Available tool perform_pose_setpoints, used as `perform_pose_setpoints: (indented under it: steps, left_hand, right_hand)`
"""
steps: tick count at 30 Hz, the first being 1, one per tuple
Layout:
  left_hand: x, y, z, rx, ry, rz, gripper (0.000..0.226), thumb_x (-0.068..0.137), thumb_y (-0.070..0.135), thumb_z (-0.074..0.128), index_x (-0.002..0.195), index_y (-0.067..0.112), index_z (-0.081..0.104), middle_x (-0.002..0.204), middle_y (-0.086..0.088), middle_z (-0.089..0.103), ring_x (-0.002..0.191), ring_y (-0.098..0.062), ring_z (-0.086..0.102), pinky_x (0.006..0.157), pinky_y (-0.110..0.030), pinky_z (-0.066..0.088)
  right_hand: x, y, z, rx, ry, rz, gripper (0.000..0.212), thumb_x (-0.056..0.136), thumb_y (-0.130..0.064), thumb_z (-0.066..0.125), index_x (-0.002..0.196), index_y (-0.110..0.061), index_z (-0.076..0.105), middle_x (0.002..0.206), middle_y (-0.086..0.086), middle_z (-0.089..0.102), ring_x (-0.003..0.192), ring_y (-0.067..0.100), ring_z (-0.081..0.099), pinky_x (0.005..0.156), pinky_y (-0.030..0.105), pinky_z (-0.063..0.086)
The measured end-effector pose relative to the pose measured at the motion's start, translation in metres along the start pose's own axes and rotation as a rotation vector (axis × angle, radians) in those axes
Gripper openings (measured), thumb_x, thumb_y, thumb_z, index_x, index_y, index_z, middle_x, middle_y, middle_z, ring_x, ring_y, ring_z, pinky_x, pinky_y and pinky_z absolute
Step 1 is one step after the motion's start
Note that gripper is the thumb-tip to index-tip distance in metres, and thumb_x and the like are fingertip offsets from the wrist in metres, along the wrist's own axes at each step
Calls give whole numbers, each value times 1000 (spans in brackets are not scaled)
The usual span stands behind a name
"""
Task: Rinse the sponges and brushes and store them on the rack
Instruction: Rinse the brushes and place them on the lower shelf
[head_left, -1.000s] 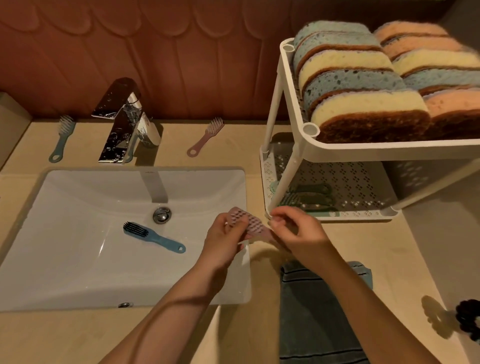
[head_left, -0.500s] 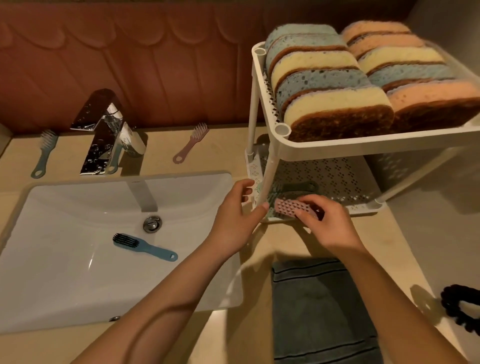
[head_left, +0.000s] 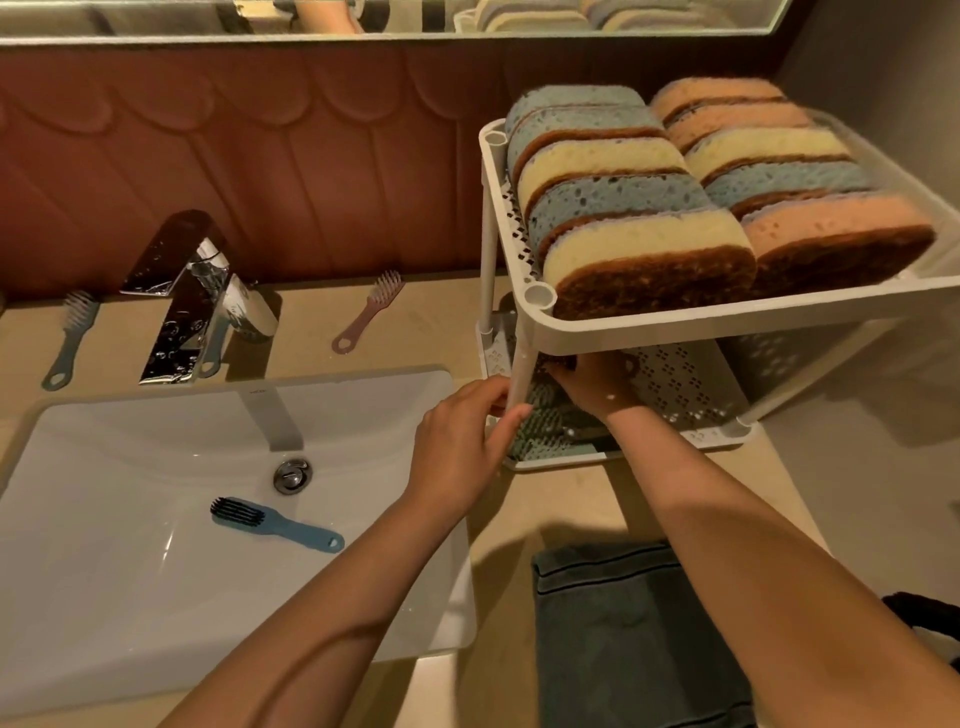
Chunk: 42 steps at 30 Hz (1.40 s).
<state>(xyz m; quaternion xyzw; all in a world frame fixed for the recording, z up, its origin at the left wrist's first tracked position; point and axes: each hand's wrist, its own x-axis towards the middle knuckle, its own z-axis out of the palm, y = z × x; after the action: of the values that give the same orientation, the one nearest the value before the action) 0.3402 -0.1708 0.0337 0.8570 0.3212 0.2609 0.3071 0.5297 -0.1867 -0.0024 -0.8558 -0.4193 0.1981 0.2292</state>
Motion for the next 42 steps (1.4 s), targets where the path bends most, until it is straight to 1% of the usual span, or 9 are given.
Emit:
perform_pose_setpoints:
  steps: [6, 10, 16, 20, 24, 28, 32, 38, 42]
  left_hand:
    - [0, -1, 1, -19, 17, -4, 34, 88, 48, 46, 94, 20, 64, 85, 7, 69, 78, -9, 65, 60, -32, 53]
    - [1, -3, 0, 36, 14, 10, 36, 88, 51, 43, 93, 22, 64, 83, 8, 69, 75, -12, 65, 58, -30, 51]
    - [2, -4, 0, 26, 3, 6, 33, 87, 48, 47, 99, 23, 65, 88, 7, 71, 78, -12, 66, 61, -32, 53]
    - [3, -4, -2, 13, 1, 14, 33, 88, 49, 47, 97, 22, 64, 86, 6, 71, 77, -14, 66, 61, -35, 54]
    - [2, -5, -3, 4, -9, 9, 29, 88, 46, 49, 97, 23, 63, 85, 6, 71, 76, -15, 66, 62, -37, 54]
    - [2, -3, -5, -102, -75, -57, 22, 89, 36, 57, 103, 21, 64, 92, 6, 70, 84, -8, 63, 66, -20, 51]
    - [5, -10, -21, -240, -234, -152, 19, 91, 20, 57, 108, 16, 64, 100, 4, 67, 92, -3, 59, 68, -1, 39]
    - [-23, -55, -68, -232, -513, -339, 22, 93, 21, 54, 111, 13, 63, 99, 0, 65, 95, -14, 61, 87, -25, 47]
    - [-54, -95, -102, -282, -542, -493, 11, 93, 21, 54, 100, 23, 63, 100, 2, 66, 98, -14, 62, 93, -31, 49]
  right_hand:
    - [13, 1, 12, 58, -69, 0, 58, 90, -31, 56, 140, -6, 37, 144, 16, 41, 134, 35, 34, 112, 44, 24]
    - [12, -2, 14, 23, -94, -7, 56, 93, -29, 52, 142, -9, 33, 149, 12, 35, 137, 30, 30, 109, 33, 20]
    - [6, 4, 15, 94, -106, -56, 53, 92, -26, 53, 139, -9, 36, 145, 13, 40, 133, 30, 36, 106, 34, 27]
    - [-3, 3, 14, 124, 63, -91, 41, 89, -23, 59, 126, -4, 52, 128, 17, 56, 121, 33, 49, 101, 36, 35]
    - [-25, 4, 6, 201, 47, -102, 19, 86, -15, 61, 102, -7, 66, 105, 14, 68, 99, 29, 62, 90, 45, 49]
    - [-65, 1, -11, 222, 40, -67, 13, 86, -14, 62, 98, -12, 68, 98, 8, 69, 92, 22, 63, 81, 35, 51]
    - [-101, -8, -23, 244, -91, -30, 11, 89, -19, 58, 94, -19, 67, 85, 8, 69, 80, 25, 62, 75, 39, 51]
    - [-135, -28, -1, 335, -289, -48, 14, 89, -17, 56, 84, -27, 64, 67, 1, 56, 61, 9, 46, 57, 19, 38]
    - [-137, -52, 32, 372, -344, -36, 17, 91, -16, 52, 87, -28, 63, 79, 4, 64, 72, 13, 56, 66, 19, 46]
